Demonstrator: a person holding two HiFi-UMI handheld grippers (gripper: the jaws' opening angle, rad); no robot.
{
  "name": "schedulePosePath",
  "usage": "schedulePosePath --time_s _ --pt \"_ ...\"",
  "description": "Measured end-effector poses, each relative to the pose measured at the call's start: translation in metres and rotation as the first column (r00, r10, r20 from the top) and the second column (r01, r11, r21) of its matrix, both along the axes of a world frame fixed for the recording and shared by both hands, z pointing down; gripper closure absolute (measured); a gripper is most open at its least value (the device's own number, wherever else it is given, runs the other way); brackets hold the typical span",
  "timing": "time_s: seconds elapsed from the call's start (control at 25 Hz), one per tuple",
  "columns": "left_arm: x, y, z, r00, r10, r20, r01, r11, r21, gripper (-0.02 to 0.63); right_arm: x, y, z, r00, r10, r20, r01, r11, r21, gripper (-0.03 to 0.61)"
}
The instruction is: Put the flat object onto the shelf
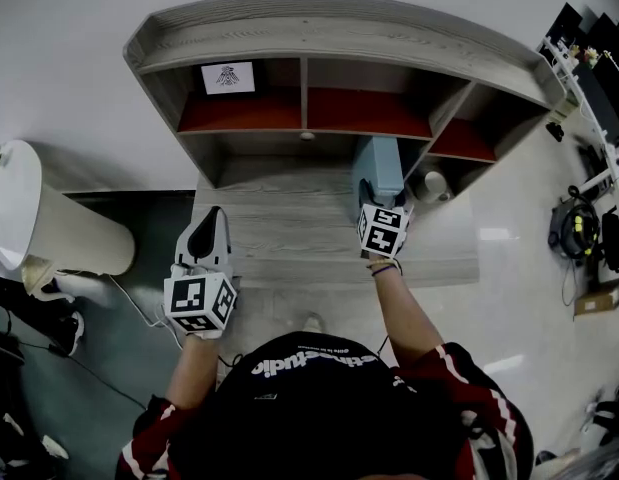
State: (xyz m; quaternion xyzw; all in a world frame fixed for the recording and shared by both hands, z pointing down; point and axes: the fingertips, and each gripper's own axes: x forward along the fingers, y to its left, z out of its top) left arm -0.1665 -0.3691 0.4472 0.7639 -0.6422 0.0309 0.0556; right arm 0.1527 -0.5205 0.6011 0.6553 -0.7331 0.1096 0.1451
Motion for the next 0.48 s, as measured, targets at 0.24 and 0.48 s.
schedulePosePath --time_s 0.24,0.48 --pt "0.003 0.014 -0.003 1.000 0.012 0.003 -0.012 1.000 0.007 0.607 0.003 0.017 0.000 1.000 -0.001 0.016 0.001 1.000 -0.002 0.236" --pt "0.006 0.031 -0.006 0.999 0.034 -0.002 -0.033 0.999 0.016 0.607 0.005 0.040 -0.005 1.000 0.001 0.022 -0.001 1.000 -0.001 0.241"
